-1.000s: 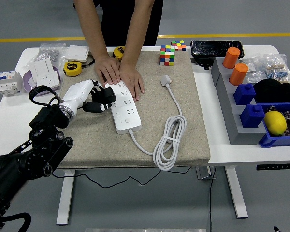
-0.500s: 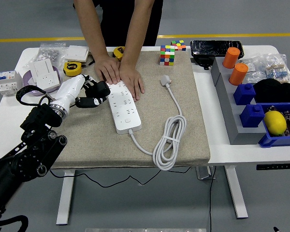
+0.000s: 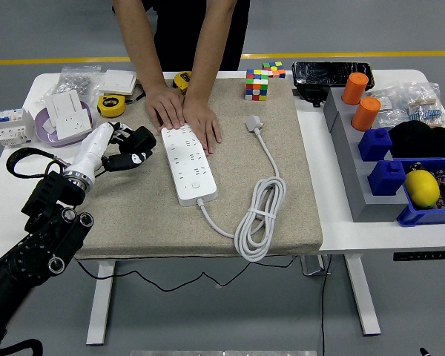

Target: Pick up the plug,place it near the board,insert it into the board,press the button

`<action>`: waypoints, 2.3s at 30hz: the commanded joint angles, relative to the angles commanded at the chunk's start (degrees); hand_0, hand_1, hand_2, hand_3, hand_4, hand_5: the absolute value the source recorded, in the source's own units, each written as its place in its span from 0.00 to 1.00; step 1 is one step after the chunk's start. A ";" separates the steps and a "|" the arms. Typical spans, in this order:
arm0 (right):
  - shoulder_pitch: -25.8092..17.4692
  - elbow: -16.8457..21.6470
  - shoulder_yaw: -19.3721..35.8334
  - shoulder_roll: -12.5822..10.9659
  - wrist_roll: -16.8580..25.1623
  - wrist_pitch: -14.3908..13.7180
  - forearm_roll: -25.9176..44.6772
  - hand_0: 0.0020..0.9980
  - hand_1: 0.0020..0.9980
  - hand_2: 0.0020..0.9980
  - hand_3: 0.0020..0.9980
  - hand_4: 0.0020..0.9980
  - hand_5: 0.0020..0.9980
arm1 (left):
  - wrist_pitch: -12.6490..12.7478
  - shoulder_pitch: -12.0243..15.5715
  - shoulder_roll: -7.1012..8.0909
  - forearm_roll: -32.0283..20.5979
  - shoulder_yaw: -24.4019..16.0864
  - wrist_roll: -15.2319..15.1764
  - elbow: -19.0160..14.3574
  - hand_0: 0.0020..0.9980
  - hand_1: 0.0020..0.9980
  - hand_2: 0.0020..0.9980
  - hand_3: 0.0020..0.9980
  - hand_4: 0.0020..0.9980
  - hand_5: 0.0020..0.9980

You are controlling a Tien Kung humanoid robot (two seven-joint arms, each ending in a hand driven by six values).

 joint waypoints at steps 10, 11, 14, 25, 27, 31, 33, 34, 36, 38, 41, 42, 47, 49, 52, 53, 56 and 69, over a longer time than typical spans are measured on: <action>0.05 0.00 0.18 -0.03 -0.03 -0.02 -0.05 0.96 0.84 0.78 0.80 1.00 1.00 | -0.95 0.48 0.57 -0.54 0.09 -0.01 1.54 0.67 0.57 0.44 0.40 0.47 0.13; 0.07 0.00 0.15 -0.03 -0.01 -0.01 -0.01 0.96 0.84 0.78 0.80 1.00 1.00 | -1.18 0.48 0.58 -0.83 0.13 -0.06 1.57 0.78 0.74 0.58 0.48 0.82 0.36; 0.10 0.00 0.17 -0.01 -0.02 -0.02 -0.02 0.96 0.84 0.78 0.80 1.00 1.00 | -3.07 0.48 0.53 -3.14 0.11 -0.15 1.68 0.78 0.74 0.58 0.48 0.82 0.36; -0.12 0.00 0.30 -0.03 -0.09 0.02 -0.36 0.96 0.84 0.78 0.80 1.00 1.00 | -6.26 0.56 0.85 -4.29 -0.20 -0.25 1.23 1.00 1.00 1.00 0.94 1.00 0.86; -0.15 0.00 0.27 -0.02 -0.08 0.03 -0.34 0.96 0.84 0.78 0.80 1.00 1.00 | -6.73 0.63 0.85 -4.36 -0.28 -0.22 1.09 1.00 1.00 1.00 0.94 1.00 0.86; -0.18 0.00 0.17 0.02 -0.08 0.04 -0.25 0.96 0.84 0.78 0.80 1.00 1.00 | -7.63 0.77 1.05 -4.56 -0.36 -0.01 0.31 1.00 1.00 1.00 0.98 1.00 0.90; -0.17 0.00 0.22 0.03 -0.10 0.03 -0.29 0.96 0.84 0.78 0.80 1.00 1.00 | -7.30 0.98 0.98 -5.64 -0.95 -0.25 -0.63 1.00 1.00 1.00 0.98 1.00 0.90; -0.18 0.00 0.28 0.04 -0.12 0.03 -0.31 0.96 0.84 0.78 0.80 1.00 1.00 | -6.83 1.16 0.88 -6.51 -1.42 -0.48 -1.28 1.00 1.00 1.00 0.98 1.00 0.90; -0.20 0.00 0.32 0.05 -0.13 0.03 -0.35 0.96 0.84 0.78 0.80 1.00 1.00 | -5.29 1.73 0.53 -8.77 -2.76 -1.39 -2.98 1.00 1.00 1.00 0.95 1.00 1.00; -0.24 0.00 0.38 0.05 -0.14 0.01 -0.41 0.96 0.84 0.78 0.80 1.00 1.00 | -3.79 2.60 0.05 -11.96 -4.39 -2.44 -5.23 1.00 1.00 1.00 0.95 1.00 1.00; -0.32 0.00 0.40 0.11 -0.14 0.02 -0.46 0.96 0.84 0.78 0.80 1.00 1.00 | -1.45 4.57 -1.08 -17.24 -7.87 -4.71 -10.02 1.00 1.00 1.00 0.95 1.00 1.00; -0.35 0.00 0.41 0.13 -0.14 0.03 -0.48 0.96 0.84 0.78 0.80 1.00 1.00 | -1.08 5.07 -1.33 -18.87 -8.68 -5.21 -11.41 1.00 1.00 0.98 0.91 1.00 1.00; -0.56 0.00 0.55 0.32 -0.11 0.06 -0.57 0.96 0.84 0.78 0.80 1.00 1.00 | 1.11 9.28 -2.93 -30.38 -13.72 -9.30 -20.94 1.00 1.00 0.98 0.91 1.00 1.00; -0.62 0.00 0.59 0.35 -0.07 0.06 -0.55 0.96 0.84 0.78 0.80 1.00 1.00 | 0.95 10.79 -3.26 -34.50 -15.10 -10.28 -24.00 0.97 0.99 0.94 0.89 1.00 1.00; -0.63 0.00 0.76 0.38 -0.07 0.05 -0.60 0.96 0.84 0.78 0.80 1.00 1.00 | -0.29 13.13 -3.31 -41.95 -16.62 -10.69 -28.34 0.97 0.99 0.94 0.89 1.00 1.00; -0.62 0.00 0.68 0.36 -0.02 0.04 -0.44 0.96 0.84 0.78 0.80 1.00 1.00 | -0.79 13.87 -3.22 -44.19 -16.99 -10.66 -29.44 0.97 0.99 0.94 0.89 1.00 1.00; -0.58 0.00 0.98 0.38 -0.05 0.02 -0.60 0.96 0.84 0.78 0.80 1.00 1.00 | -1.77 16.08 -3.01 -51.48 -18.40 -10.85 -31.62 0.95 0.97 0.93 0.88 1.00 1.00; -0.85 0.00 1.53 0.65 0.12 -0.06 -0.46 0.96 0.84 0.78 0.80 1.00 1.00 | -3.21 22.84 -4.30 -57.71 -27.11 -10.11 -33.46 0.91 0.93 0.89 0.86 1.00 1.00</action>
